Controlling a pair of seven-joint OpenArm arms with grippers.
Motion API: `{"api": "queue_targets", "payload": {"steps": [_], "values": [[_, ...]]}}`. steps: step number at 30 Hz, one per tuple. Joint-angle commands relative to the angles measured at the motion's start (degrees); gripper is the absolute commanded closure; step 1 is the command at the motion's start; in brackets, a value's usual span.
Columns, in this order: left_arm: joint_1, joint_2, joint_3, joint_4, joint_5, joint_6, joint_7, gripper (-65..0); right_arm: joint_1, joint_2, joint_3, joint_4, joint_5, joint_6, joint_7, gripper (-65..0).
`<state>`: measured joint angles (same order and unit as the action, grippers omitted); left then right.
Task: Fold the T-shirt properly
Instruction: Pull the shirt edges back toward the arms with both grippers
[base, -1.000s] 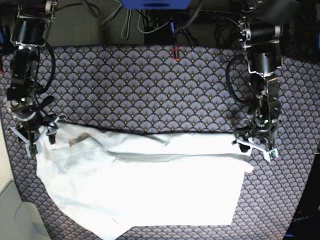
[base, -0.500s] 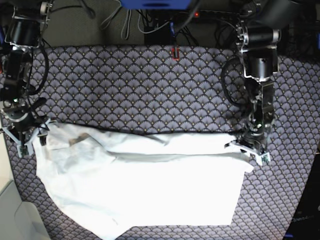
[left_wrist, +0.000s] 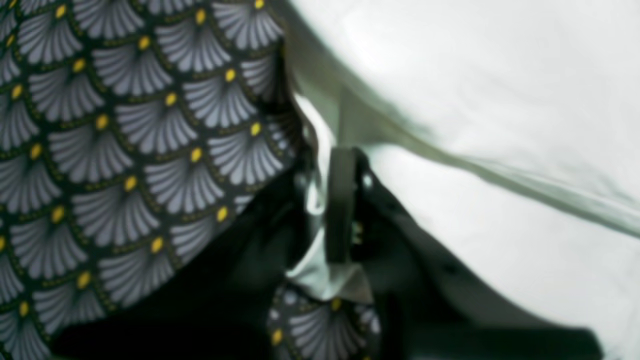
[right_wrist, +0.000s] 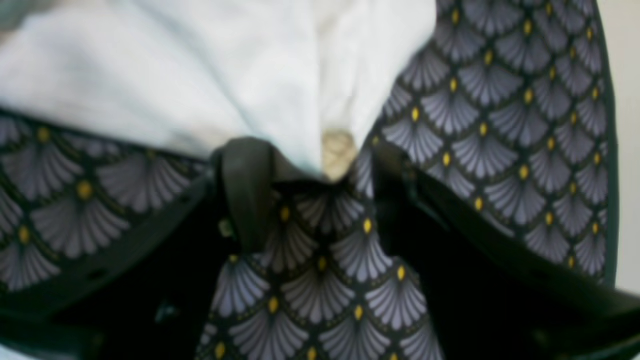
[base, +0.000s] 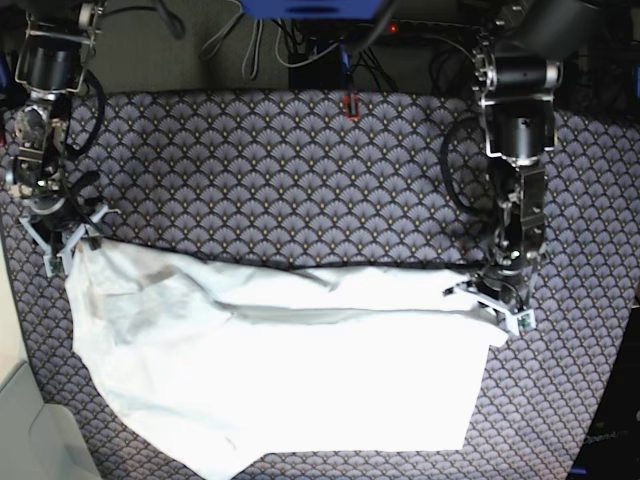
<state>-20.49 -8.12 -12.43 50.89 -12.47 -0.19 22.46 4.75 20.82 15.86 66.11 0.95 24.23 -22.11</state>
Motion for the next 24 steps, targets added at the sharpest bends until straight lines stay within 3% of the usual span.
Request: {"api": "queue_targets", "payload": {"steps": [1, 3, 5, 9, 10, 16, 24], "values": [[-1.5, -0.7, -0.1, 1.2, -0.2, -0.1, -1.1, -0.4, 1.2, 1.3, 0.3, 0.6, 0.2, -0.2, 1.8, -32.7], [-1.4, -0.8, -0.1, 1.2, -0.2, -0.1, -1.1, -0.4, 1.2, 1.2, 0.4, -0.5, 0.2, -0.2, 3.4, -30.0], [-1.4, -1.2, -0.1, 1.2, -0.2, -0.1, -1.0, -0.4, 1.1, 1.3, 0.2, -1.2, 0.2, -0.2, 4.8, -23.3], [-0.4, -2.3, -0.1, 1.2, -0.2, -0.1, -0.9, -0.4, 1.0, 1.4, 0.1, -1.4, 0.2, -0.2, 5.4, -1.5], [-0.1, -2.3, 0.0, 1.3, -0.2, -0.1, -0.9, -0.4, 1.1, 1.4, 0.1, -1.4, 0.2, -0.2, 5.4, 0.0], [0.1, -2.4, 0.0, 1.7, -0.2, -0.1, 3.5, -0.4, 0.5, 1.3, 0.5, 0.9, 0.2, 3.5, 5.0, 0.0], [7.6, -3.5, -0.1, 19.3, -0.1, -0.1, 13.5, -0.4, -8.8, 1.0, 4.2, 12.7, 0.2, 8.7, 5.0, 0.0]]}}
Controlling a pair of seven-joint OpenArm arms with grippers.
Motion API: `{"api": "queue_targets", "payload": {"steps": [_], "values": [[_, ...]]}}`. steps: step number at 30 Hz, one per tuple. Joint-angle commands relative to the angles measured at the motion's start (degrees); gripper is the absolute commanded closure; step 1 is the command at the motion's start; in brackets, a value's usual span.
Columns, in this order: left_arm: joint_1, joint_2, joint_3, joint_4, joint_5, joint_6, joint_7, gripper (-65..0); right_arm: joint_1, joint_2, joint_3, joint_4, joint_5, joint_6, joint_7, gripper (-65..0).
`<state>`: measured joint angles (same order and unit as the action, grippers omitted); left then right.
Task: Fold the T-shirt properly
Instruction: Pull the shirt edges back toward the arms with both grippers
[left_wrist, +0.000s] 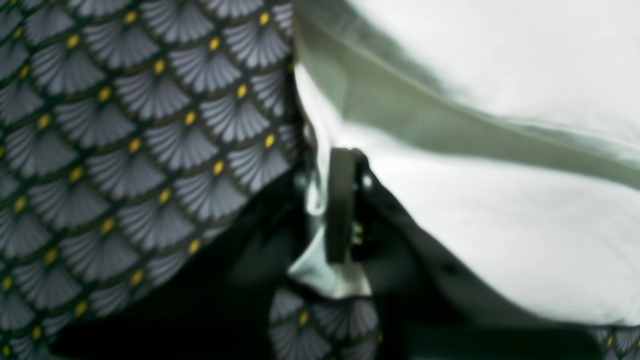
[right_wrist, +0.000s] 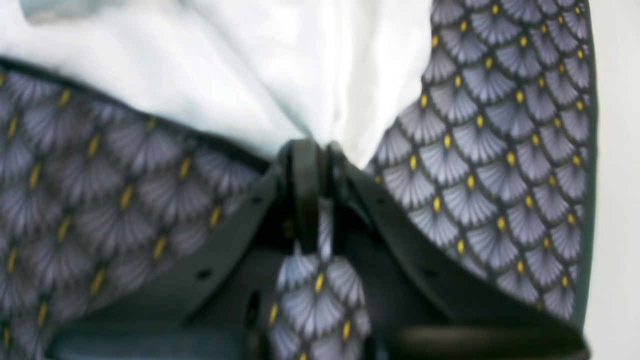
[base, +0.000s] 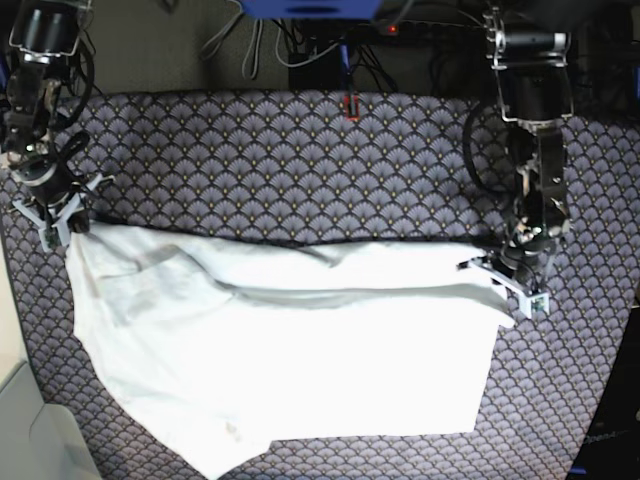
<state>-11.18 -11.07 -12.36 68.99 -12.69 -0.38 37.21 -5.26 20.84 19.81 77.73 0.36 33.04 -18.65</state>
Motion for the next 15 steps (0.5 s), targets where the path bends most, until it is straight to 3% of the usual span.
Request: {"api": "queue_targets", "payload": {"steps": [1, 6, 15], "values": [[-0.7, -0.6, -0.2, 3.1, 0.2, 0.1, -0.2, -0.4, -0.1, 1.0, 0.3, 2.6, 0.8, 0.2, 1.6, 0.0], [4.4, -3.0, -0.3, 10.0, 0.1, 0.1, 3.4, -0.4, -6.5, 1.4, 0.4, 6.9, 1.1, 0.2, 1.9, 0.0], [14.1, -7.1, -0.3, 22.0, 0.2, 0.1, 9.5, -0.4, -19.7, 4.6, 2.3, 13.5, 9.7, 0.3, 2.2, 0.0]]}}
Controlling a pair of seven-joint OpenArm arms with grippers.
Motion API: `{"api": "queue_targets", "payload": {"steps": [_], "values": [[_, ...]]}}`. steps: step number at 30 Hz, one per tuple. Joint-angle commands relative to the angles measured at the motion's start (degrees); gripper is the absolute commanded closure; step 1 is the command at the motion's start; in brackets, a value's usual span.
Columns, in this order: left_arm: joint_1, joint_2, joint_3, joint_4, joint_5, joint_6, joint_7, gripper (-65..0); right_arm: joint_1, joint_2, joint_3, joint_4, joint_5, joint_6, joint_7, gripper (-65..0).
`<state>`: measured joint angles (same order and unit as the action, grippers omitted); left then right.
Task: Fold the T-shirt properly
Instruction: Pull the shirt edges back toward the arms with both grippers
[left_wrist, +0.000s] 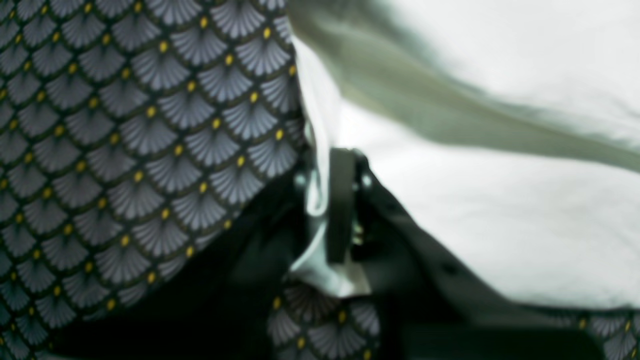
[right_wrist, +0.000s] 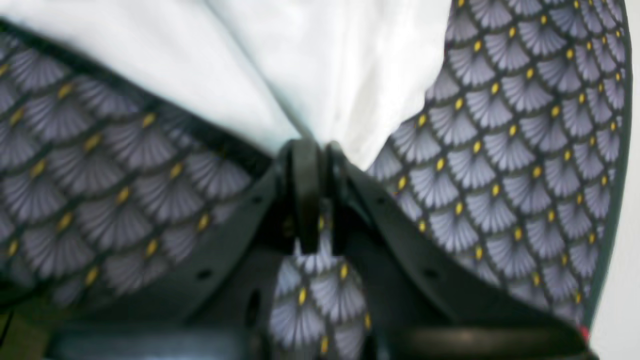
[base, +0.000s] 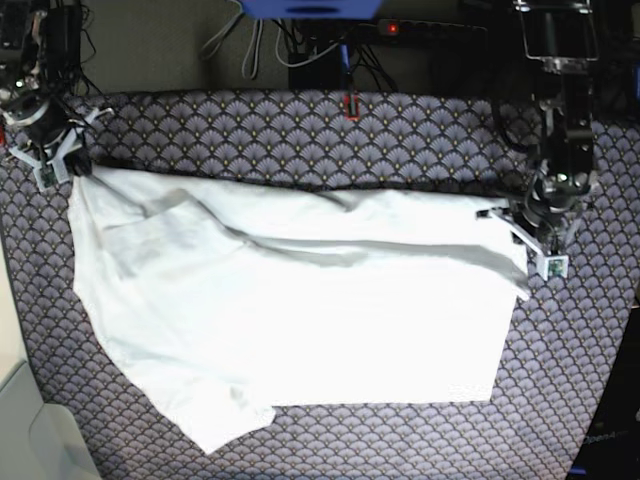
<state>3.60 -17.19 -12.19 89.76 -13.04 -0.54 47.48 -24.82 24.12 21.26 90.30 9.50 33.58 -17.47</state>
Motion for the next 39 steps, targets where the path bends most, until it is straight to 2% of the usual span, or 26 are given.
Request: {"api": "queue_targets", "payload": {"steps": [1, 6, 10, 14, 23, 27, 30, 33, 39], "values": [[0.5, -1.5, -0.4, 2.3, 0.4, 0.2, -0.1, -0.4, -1.6, 1.3, 1.3, 2.1, 1.4, -0.2, 1.6, 0.0], [4.9, -2.2, -0.4, 5.1, 0.8, 0.2, 1.1, -0.4, -8.2, 1.5, 3.3, 4.1, 2.7, -0.2, 6.6, 0.0], [7.3, -2.1, -0.5, 5.2, 0.8, 0.2, 1.4, -0.4, -12.0, 1.5, 3.5, 4.0, 2.6, -0.2, 8.6, 0.0], [10.3, -2.0, -4.9, 4.7, 0.6, 0.2, 1.1, -0.4, -14.3, 1.6, 3.6, 3.8, 2.5, -0.2, 11.0, 0.0], [12.4, -4.0, -5.6, 5.2, 0.3, 0.2, 1.1, -0.4, -15.4, 1.6, 6.5, 4.2, 2.7, 0.0, 11.2, 0.0], [12.3, -4.0, -5.6, 6.9, 0.3, 0.2, 1.4, -0.4, -15.5, 1.3, 9.0, 6.4, 2.7, 3.6, 11.1, 0.0], [12.4, -4.1, -5.7, 10.2, 0.3, 0.2, 1.4, -0.4, -15.5, -0.4, 12.0, 8.6, 2.8, 6.3, 10.9, 0.0], [12.6, -4.1, -5.5, 10.3, 0.4, 0.2, 1.5, -0.4, -15.4, -1.6, 12.6, 8.8, 2.7, 6.4, 10.8, 0.0], [12.7, -4.0, -5.4, 9.8, 0.5, 0.2, 1.5, -0.4, -15.4, -1.1, 12.6, 7.6, 2.3, 6.4, 10.7, 0.0]]}}
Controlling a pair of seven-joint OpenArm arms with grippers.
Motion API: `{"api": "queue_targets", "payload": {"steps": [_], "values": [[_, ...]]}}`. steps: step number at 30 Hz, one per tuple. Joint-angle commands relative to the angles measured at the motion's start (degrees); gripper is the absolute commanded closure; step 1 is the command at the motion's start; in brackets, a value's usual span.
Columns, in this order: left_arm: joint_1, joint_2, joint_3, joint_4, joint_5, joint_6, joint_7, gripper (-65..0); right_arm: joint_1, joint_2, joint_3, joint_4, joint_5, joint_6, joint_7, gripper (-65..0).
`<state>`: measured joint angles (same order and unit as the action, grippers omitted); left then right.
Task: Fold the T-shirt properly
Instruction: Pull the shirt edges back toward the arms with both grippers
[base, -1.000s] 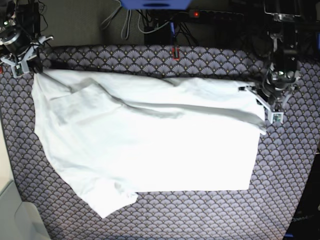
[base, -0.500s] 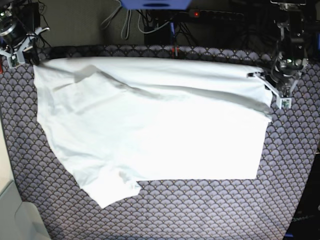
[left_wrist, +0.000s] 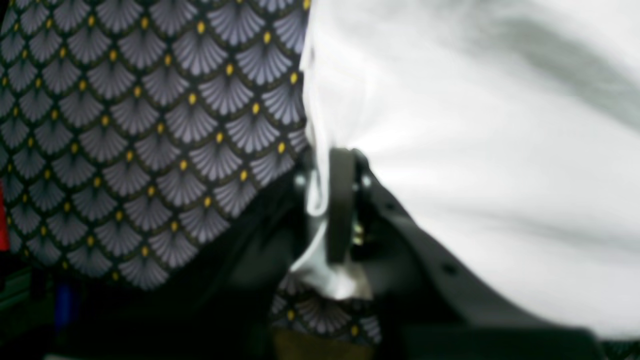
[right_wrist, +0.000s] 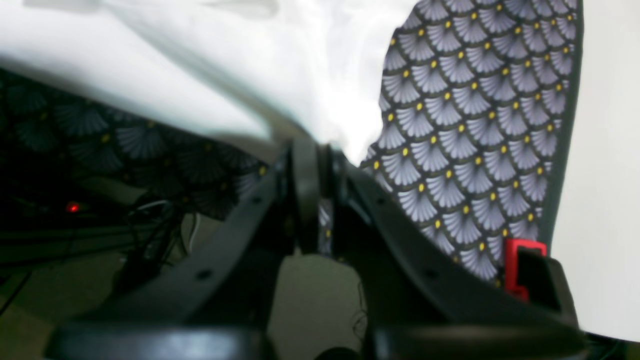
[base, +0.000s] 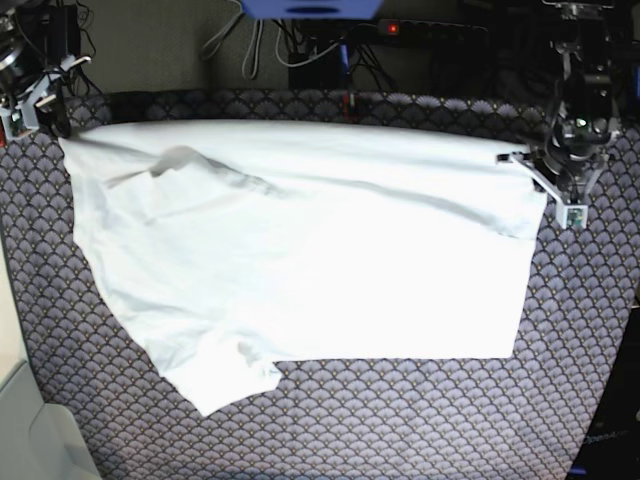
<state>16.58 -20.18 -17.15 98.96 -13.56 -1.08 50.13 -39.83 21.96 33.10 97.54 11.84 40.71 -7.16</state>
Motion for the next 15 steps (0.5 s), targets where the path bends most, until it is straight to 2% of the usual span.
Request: {"api": "queue_targets", "payload": {"steps": [1, 9, 15], "values": [[-0.2, -1.0, -0.4, -0.2, 1.0, 0.8, -1.1, -0.4, -0.4, 1.0, 0.7, -0.4, 0.0, -0.7, 0.4, 0.0], [-0.6, -1.0, -0.3, -9.2, 0.9, 0.8, -1.5, -0.4, -0.4, 1.0, 0.0, -4.0, 0.0, -0.7, 0.5, 0.0], [-0.4, -1.0, -0.3, -9.3, 0.9, 0.7, -1.1, -0.4, -0.4, 1.0, -3.4, -5.8, -0.1, -0.7, 0.3, 0.0]]}}
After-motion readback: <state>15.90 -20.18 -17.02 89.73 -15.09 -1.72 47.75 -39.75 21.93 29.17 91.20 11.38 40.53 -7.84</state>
